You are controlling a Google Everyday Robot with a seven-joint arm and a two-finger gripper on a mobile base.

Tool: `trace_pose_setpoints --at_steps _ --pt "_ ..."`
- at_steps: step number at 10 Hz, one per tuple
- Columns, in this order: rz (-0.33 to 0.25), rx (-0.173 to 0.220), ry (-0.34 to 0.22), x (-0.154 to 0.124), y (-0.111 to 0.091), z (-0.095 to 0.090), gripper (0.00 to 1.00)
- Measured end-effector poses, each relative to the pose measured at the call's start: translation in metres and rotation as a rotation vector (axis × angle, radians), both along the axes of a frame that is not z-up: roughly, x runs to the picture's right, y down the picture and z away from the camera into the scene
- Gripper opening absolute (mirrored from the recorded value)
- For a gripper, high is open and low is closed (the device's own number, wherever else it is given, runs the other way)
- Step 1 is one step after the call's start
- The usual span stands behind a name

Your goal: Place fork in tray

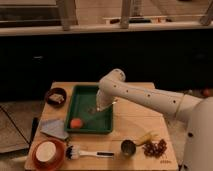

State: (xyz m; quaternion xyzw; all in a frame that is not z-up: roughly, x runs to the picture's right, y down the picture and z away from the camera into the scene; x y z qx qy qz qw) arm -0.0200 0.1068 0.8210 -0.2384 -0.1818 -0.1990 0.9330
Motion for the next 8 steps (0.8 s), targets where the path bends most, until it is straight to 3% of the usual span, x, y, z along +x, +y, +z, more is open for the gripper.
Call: trace_pose_setpoints --at_steps 4,6,8 --pt "-0.013 0.014 -0.005 -0.0038 -0.0032 -0.0051 0.63" --pt "-0.017 0.017 -0.004 -0.0046 -0.0046 -0.0069 0.79" --pt "-0.021 0.018 -0.005 -0.0058 -0.0054 -0.0077 0.8"
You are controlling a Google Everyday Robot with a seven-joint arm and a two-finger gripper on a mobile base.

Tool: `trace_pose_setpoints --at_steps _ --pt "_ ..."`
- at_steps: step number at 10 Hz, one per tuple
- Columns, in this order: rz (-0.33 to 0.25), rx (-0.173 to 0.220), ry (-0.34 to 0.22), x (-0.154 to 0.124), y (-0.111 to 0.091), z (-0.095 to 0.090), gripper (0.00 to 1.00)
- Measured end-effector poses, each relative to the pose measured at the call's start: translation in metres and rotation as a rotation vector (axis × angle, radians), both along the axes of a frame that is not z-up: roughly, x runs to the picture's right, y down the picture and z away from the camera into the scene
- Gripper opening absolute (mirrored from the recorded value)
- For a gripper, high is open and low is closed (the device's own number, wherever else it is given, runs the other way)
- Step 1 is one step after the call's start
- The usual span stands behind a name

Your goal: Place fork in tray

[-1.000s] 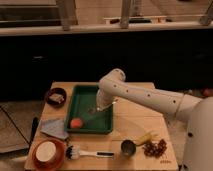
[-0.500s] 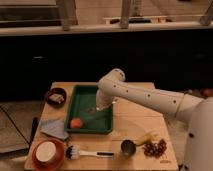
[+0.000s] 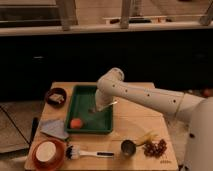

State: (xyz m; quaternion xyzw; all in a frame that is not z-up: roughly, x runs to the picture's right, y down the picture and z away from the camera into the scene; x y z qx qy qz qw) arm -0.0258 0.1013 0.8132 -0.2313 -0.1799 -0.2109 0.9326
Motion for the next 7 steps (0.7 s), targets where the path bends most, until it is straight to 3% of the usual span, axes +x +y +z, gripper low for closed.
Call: trace_pose_setpoints --at_steps 7 --pt "-0.006 0.014 -0.008 0.0008 -0.0028 -0.004 0.8"
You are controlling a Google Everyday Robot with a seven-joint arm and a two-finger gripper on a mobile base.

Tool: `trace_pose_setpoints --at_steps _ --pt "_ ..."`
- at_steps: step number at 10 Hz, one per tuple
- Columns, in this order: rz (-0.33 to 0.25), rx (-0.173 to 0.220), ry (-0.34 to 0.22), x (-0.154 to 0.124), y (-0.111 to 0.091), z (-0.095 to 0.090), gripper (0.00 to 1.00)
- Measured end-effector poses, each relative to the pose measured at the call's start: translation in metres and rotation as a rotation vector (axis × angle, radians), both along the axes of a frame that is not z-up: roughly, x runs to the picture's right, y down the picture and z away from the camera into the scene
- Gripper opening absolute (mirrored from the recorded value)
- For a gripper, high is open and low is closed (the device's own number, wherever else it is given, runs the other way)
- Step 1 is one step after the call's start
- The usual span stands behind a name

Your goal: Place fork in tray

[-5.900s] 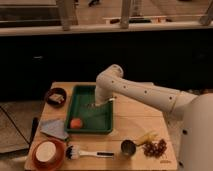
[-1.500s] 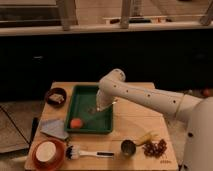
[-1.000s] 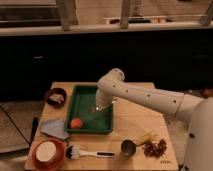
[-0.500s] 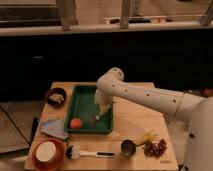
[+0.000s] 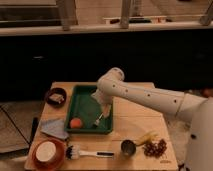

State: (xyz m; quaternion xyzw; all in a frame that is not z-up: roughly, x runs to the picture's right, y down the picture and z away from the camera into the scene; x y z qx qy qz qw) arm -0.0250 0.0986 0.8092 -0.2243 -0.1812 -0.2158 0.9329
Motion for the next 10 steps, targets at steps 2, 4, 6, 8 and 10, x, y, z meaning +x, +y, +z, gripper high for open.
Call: trace_pose_setpoints --at_steps 2,4,6,8,10 --pt "-0.001 0.005 -0.004 0.0006 -0.0016 -0.0023 0.8" --pt "-0.002 0.012 -0.008 0.0012 -0.0038 -0.0051 0.8" --pt "-0.003 0.015 -0.008 0.0019 -0.0046 -0.0061 0.8" --pt "-0.004 0.015 -0.009 0.0012 -0.0045 -0.0061 0.8" --pt "-0.004 0.015 -0.009 0.0013 -0.0045 -0.0061 0.8"
